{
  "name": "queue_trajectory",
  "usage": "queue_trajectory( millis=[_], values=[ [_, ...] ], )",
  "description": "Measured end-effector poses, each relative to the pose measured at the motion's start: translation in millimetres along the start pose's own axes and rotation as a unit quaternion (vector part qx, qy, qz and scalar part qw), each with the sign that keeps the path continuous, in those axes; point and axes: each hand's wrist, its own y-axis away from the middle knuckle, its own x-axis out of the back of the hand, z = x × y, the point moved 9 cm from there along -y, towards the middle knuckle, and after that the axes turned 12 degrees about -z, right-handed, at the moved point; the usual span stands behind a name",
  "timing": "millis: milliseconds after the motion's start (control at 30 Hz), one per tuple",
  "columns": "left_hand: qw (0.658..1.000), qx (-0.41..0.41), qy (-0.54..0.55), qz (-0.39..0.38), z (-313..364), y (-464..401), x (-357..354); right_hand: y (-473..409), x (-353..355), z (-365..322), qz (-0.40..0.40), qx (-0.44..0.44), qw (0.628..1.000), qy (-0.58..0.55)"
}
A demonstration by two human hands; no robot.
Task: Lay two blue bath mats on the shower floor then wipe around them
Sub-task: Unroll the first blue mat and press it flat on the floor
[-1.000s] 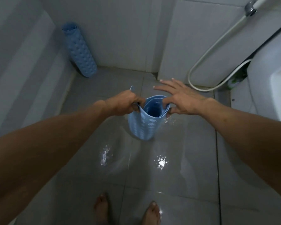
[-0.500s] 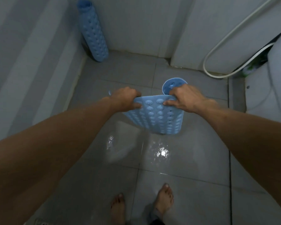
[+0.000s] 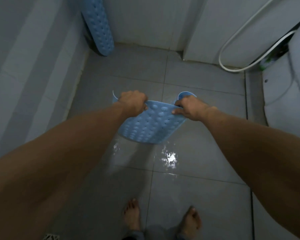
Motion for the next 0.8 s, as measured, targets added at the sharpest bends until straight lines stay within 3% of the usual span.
queue_trajectory(
  millis=[133, 233, 333, 533, 800],
  values=[
    [0.998, 0.046, -0.003, 0.032, -18, -2, -25, -8, -36, 17, -0.011, 0.013, 0.998, 0.061],
    [0.997, 0.065, -0.001, 0.050, -32, -10, -37, -14, -39, 32, 0.074, 0.031, 0.991, 0.109],
    [0.995, 0.072, -0.021, 0.065, -38, -25, -45, -23, -29, 38, 0.153, 0.102, 0.976, 0.113],
    [0.982, 0.100, -0.065, 0.145, -40, -62, -34, -65, -9, 64, 0.176, 0.085, 0.975, 0.106],
    [0.956, 0.130, -0.126, 0.229, -71, -91, -40, -126, 2, 100, 0.027, 0.029, 0.994, 0.100]
  ],
)
